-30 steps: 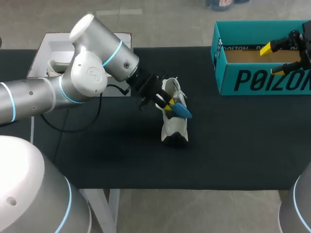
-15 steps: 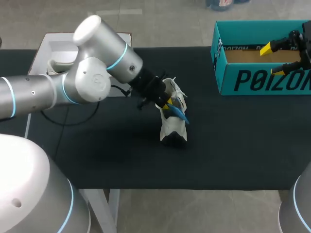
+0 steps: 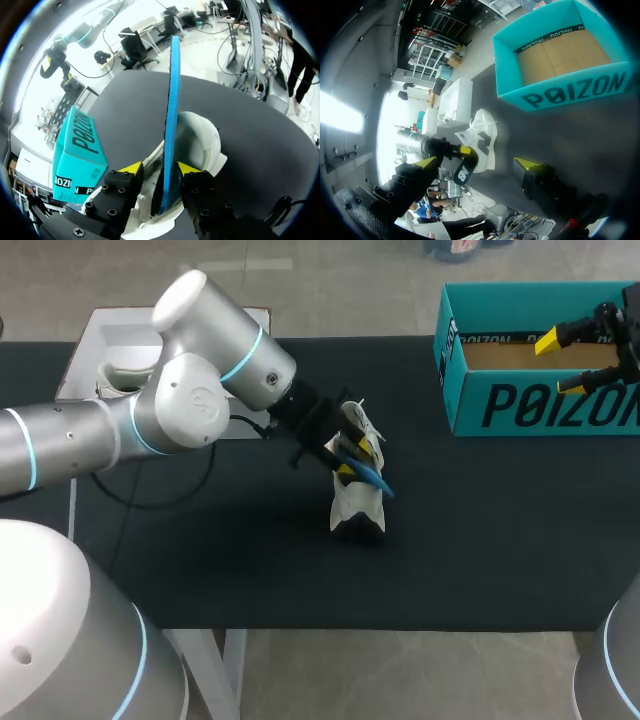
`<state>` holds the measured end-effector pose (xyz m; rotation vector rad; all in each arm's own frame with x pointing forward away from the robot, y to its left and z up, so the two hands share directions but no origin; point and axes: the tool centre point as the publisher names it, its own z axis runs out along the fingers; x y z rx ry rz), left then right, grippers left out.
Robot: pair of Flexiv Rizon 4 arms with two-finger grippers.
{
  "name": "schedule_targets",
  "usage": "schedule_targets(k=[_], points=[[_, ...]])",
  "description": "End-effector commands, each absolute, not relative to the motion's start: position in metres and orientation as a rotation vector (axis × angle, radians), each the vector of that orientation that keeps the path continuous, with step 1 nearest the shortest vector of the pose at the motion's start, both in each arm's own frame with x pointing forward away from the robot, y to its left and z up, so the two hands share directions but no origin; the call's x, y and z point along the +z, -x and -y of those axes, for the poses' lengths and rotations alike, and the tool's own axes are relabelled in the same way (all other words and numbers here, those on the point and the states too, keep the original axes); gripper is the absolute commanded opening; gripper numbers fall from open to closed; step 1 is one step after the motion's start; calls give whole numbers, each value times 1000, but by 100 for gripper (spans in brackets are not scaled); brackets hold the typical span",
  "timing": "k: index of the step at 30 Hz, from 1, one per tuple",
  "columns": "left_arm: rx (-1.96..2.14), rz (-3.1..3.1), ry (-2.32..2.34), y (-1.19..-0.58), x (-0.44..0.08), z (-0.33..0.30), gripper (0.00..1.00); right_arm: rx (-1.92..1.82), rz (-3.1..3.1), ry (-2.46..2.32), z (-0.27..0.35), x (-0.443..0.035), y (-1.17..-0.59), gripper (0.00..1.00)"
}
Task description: Take the shoe out of the shoebox, open the shoe tongue, remove and reinsert the insole, then place the shoe into the shoebox
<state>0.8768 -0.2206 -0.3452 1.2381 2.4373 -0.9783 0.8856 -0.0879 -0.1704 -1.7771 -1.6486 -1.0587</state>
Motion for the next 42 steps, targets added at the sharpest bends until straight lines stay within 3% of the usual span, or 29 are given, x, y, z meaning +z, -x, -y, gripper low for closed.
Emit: schedule_targets(k=[1,2,22,23,25,27,28,30,31,32,35,36,37,42], points=[[-963,-2437,-1256,-870,-341,223,10,-1056,1650,1780,88,-171,-885,100],[-966,-2438,-1269,-869,-342,225,0,-1056,1650,1780,88,-171,-885,100],[-787,-2523,-1201,-901,-369,215,0,-1056,1650,1780,88,-171,-885,100],[-795,-2527,-1191,-902,-370,214,6,-1056,1650,1780,88,-171,-885,100],[-845,-2518,-1187,-898,-367,213,64,-1056,1650,1780,88,-171,-885,100],[-873,-2506,-1201,-892,-363,214,91,-1056,1650,1780,88,-171,-885,100],[-885,-2498,-1210,-888,-361,216,92,-1056,1650,1780,88,-171,-885,100],[-899,-2481,-1233,-881,-355,219,80,-1056,1650,1780,88,-171,-885,100],[-905,-2474,-1240,-879,-353,220,54,-1056,1650,1780,88,-171,-885,100],[-902,-2472,-1255,-875,-352,222,44,-1056,1650,1780,88,-171,-885,100],[-880,-2470,-1290,-869,-350,228,29,-1056,1650,1780,88,-171,-885,100],[-881,-2468,-1293,-868,-351,230,8,-1056,1650,1780,88,-171,-885,100],[-882,-2467,-1297,-868,-351,231,0,-1056,1650,1780,88,-171,-885,100],[-803,-2482,-1315,-870,-360,236,0,-1056,1650,1780,88,-171,-885,100]])
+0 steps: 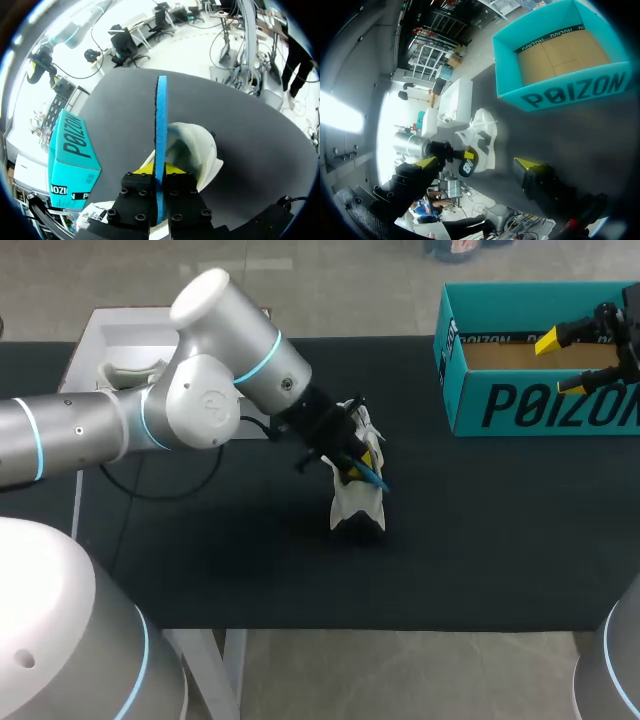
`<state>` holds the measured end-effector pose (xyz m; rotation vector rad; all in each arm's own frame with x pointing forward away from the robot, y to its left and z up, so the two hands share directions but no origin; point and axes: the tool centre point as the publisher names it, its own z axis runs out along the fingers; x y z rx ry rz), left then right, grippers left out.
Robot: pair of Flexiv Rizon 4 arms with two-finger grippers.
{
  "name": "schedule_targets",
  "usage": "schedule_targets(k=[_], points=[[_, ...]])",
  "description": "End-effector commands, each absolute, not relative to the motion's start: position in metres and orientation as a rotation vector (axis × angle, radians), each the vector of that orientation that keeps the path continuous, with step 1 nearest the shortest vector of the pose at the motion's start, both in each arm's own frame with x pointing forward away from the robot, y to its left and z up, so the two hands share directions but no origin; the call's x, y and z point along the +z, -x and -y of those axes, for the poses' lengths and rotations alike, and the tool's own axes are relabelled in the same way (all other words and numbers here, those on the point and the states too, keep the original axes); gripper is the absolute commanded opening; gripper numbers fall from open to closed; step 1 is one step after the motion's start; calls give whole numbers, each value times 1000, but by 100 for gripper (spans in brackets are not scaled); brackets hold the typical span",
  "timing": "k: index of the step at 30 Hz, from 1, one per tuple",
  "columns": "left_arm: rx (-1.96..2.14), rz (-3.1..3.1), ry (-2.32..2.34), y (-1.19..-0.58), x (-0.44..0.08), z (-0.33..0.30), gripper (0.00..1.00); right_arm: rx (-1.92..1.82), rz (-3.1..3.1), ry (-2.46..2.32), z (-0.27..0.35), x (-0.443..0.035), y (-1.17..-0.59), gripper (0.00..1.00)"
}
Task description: Take the shoe out of the shoebox, open the shoe tongue, remove and reinsert the insole, then place the shoe into the shoebox
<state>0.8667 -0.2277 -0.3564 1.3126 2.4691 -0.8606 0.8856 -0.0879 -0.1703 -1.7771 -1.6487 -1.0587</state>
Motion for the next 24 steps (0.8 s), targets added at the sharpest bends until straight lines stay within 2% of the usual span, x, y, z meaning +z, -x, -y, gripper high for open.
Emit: schedule_targets(k=[1,9,17,18,19,22,24], points=[[-772,-2486,-1315,-873,-362,237,0,-1056,1650,1780,88,-171,-885,100],[-647,-2507,-1295,-890,-368,228,0,-1056,1650,1780,88,-171,-885,100],[-722,-2493,-1222,-895,-362,214,0,-1056,1650,1780,88,-171,-885,100],[-725,-2493,-1221,-895,-363,214,12,-1056,1650,1780,88,-171,-885,100],[-743,-2491,-1222,-893,-363,214,31,-1056,1650,1780,88,-171,-885,100],[-765,-2481,-1232,-888,-361,216,65,-1056,1650,1780,88,-171,-885,100],[-775,-2474,-1244,-885,-359,219,76,-1056,1650,1780,88,-171,-885,100]])
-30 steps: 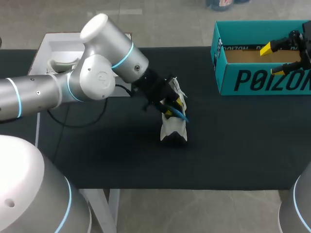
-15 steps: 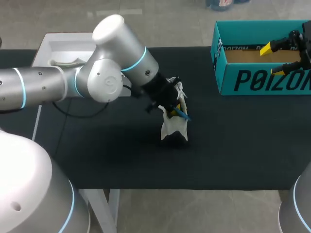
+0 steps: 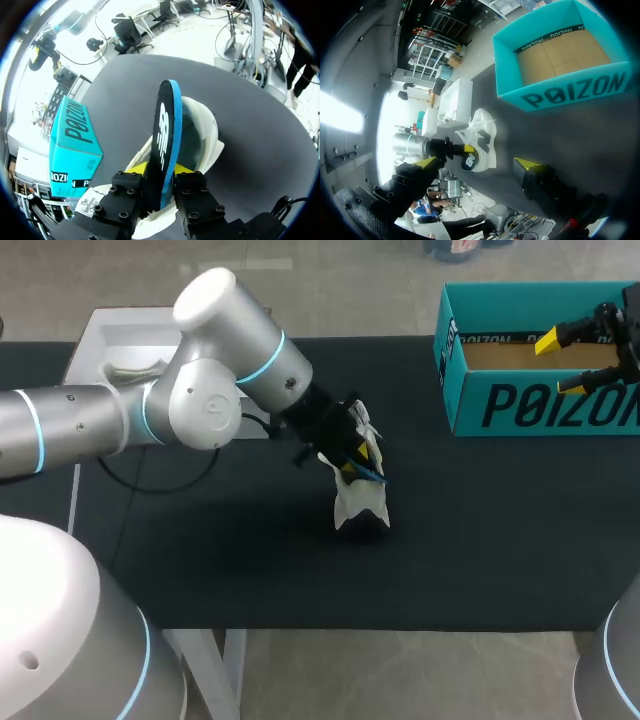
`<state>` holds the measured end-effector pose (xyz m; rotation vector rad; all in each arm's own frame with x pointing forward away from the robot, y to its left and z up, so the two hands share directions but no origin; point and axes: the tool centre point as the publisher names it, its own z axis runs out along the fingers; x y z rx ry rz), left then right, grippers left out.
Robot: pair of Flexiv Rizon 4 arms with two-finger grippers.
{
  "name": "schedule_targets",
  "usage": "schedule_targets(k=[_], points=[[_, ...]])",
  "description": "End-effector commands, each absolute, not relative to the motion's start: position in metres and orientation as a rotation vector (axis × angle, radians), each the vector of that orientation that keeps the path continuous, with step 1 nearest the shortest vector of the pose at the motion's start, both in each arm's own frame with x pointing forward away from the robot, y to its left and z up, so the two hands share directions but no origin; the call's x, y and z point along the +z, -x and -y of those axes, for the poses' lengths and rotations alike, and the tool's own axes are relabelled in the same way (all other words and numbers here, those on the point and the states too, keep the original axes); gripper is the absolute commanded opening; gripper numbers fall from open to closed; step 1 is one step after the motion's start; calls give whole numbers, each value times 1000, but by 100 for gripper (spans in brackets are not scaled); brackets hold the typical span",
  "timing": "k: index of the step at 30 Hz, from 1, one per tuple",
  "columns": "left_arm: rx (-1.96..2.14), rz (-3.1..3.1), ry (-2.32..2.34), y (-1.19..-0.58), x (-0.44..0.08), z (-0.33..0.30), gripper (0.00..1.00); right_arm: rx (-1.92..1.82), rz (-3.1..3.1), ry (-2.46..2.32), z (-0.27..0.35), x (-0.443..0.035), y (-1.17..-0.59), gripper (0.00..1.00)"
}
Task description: Take the shoe out of the shoebox, open the shoe tongue, remove and reinsert the insole, then place the shoe into the shoebox
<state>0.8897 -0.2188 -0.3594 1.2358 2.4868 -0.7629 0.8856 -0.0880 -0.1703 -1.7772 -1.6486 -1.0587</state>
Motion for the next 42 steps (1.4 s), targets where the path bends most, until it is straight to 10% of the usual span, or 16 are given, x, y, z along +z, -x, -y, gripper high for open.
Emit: schedule_targets(k=[1,4,11,32,36,42], points=[[-779,-2470,-1253,-883,-359,221,80,-1056,1650,1780,88,-171,-885,100],[-806,-2443,-1274,-878,-356,226,73,-1056,1650,1780,88,-171,-885,100],[-826,-2414,-1316,-866,-351,236,0,-1056,1650,1780,88,-171,-885,100],[-700,-2423,-1263,-891,-370,217,2,-1056,1650,1780,88,-171,-885,100],[-780,-2400,-1270,-882,-365,216,84,-1056,1650,1780,88,-171,-885,100],[-782,-2359,-1294,-867,-353,221,43,-1056,1650,1780,88,-171,-885,100]])
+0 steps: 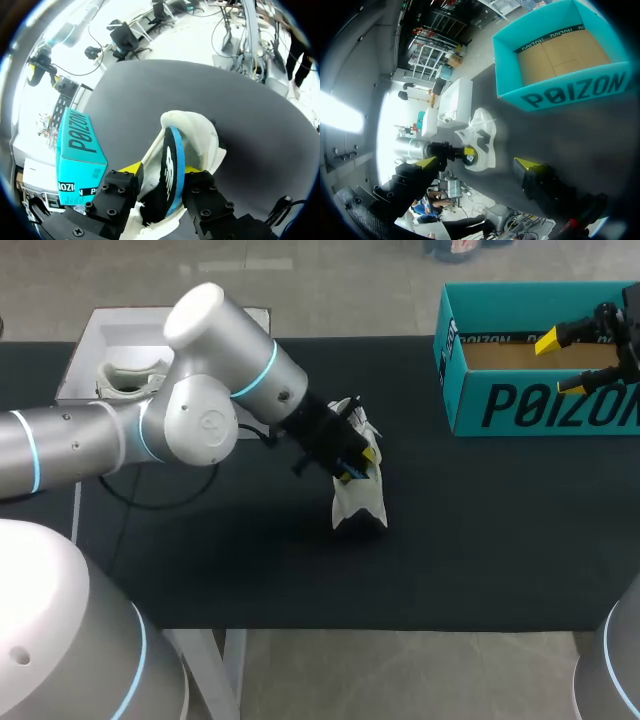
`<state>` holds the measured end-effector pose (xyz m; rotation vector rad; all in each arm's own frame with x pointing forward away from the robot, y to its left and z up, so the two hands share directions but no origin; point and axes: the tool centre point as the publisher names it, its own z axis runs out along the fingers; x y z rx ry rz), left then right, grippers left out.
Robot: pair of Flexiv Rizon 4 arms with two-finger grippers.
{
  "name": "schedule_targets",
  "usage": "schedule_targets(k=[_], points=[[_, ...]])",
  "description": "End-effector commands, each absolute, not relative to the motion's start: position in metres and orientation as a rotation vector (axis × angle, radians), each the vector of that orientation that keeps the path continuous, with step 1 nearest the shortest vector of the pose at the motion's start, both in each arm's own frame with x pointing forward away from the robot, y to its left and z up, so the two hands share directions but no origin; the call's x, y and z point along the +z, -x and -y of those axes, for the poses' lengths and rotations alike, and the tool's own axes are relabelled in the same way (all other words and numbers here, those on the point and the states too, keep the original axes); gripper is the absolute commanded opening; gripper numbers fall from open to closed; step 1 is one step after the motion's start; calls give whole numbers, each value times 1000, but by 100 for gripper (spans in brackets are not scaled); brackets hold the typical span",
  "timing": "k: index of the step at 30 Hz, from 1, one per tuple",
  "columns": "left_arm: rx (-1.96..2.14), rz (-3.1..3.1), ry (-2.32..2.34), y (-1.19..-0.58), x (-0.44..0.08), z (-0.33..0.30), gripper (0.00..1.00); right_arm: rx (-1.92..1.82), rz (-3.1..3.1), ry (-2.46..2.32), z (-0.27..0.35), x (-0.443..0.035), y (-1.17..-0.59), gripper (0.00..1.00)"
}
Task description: Take the shoe out of the shoebox, open the shoe tongue, remove and reinsert the insole, then place the shoe into the shoebox
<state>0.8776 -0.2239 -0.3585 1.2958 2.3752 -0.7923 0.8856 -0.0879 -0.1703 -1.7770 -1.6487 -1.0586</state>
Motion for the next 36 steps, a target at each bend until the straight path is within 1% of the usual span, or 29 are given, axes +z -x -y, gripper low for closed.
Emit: schedule_targets(k=[1,2,3,6,7,12,18,31,36], points=[[-785,-2352,-1295,-865,-351,222,42,-1056,1650,1780,88,-171,-885,100],[-777,-2345,-1300,-863,-349,222,38,-1056,1650,1780,88,-171,-885,100],[-777,-2339,-1301,-861,-347,223,30,-1056,1650,1780,88,-171,-885,100],[-769,-2330,-1306,-858,-344,223,15,-1056,1650,1780,88,-171,-885,100],[-767,-2322,-1308,-857,-342,223,0,-1056,1650,1780,88,-171,-885,100],[-753,-2316,-1317,-854,-340,223,0,-1056,1650,1780,88,-171,-885,100],[-732,-2321,-1275,-862,-355,227,0,-1056,1650,1780,88,-171,-885,100],[-716,-2271,-1178,-873,-369,236,0,-1056,1650,1780,88,-171,-885,100],[-741,-2272,-1167,-873,-365,235,0,-1056,1650,1780,88,-171,-885,100]])
